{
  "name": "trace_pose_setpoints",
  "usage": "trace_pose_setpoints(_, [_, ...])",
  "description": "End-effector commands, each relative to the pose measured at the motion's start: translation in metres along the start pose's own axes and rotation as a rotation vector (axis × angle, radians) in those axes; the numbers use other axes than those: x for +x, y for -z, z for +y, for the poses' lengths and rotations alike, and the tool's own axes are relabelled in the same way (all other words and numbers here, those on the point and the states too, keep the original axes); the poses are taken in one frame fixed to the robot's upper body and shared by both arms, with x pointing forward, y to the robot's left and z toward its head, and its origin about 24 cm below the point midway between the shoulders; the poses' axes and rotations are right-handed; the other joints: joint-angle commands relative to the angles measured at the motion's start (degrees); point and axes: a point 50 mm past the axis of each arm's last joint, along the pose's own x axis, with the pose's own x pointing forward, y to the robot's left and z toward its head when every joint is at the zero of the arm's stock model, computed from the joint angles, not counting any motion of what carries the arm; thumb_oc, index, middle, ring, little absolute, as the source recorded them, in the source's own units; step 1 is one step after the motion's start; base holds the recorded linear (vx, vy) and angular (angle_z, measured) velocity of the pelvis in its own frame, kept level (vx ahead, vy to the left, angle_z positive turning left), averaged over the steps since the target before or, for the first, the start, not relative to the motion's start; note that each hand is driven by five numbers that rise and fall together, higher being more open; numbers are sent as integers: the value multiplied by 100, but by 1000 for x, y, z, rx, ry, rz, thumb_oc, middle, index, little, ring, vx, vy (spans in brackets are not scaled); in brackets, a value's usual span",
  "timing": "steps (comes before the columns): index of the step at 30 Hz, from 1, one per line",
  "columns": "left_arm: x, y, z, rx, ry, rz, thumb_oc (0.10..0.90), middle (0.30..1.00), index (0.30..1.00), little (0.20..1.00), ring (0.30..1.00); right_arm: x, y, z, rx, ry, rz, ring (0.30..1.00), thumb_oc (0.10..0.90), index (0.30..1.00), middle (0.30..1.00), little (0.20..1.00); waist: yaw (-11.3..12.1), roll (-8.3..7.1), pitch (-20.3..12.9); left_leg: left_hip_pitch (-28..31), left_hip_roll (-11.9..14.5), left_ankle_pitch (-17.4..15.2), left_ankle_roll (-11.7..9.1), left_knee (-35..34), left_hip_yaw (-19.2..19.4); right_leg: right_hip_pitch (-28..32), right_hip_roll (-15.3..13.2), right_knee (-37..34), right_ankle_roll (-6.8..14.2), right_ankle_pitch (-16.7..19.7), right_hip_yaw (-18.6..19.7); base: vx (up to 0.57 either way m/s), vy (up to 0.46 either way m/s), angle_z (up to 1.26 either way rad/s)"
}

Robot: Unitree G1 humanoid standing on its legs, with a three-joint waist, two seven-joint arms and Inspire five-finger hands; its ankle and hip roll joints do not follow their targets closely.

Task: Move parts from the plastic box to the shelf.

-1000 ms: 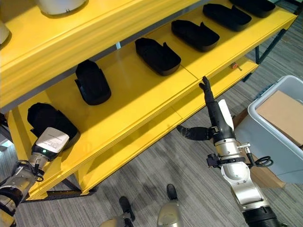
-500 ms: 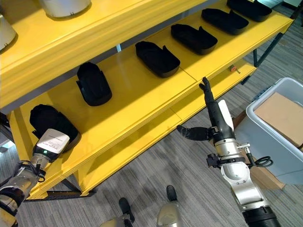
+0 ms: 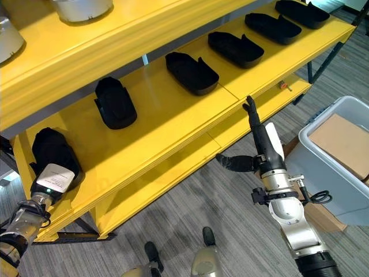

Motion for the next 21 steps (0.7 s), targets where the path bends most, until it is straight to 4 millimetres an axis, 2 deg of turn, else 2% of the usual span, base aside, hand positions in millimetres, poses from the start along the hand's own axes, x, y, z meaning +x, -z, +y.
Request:
trace_pose_setpoints(1, [-5, 30, -10, 116, 58, 101, 900, 1000, 1000, 1000, 1000, 25, -50, -17, 23, 88, -273, 1000, 900, 1000, 1000, 1000, 196, -38, -300, -112, -135, -1120, 304, 744, -48, -403, -63, 1034, 53, -912, -351, 0, 0, 0])
trace_pose_setpoints(10, [4, 41, 5, 87, -31, 179, 900, 1000, 1000, 1000, 1000, 21, -50, -17, 25, 95, -268, 1000, 900, 1000, 1000, 1000, 197, -70, -296, -118, -134, -1106, 307, 708, -42, -423, -54, 1037, 54, -895, -364, 0, 0, 0])
trace_pose_setpoints(21, [16, 44, 24, 28, -114, 225, 900, 1000, 1000, 1000, 1000, 17, -46, -16, 20, 99, -257, 1000, 900, 1000, 1000, 1000, 188, -101, -310, -94, -117, -1099, 298, 699, -42, -416, -29, 1067, 41, -903, -363, 0, 0, 0])
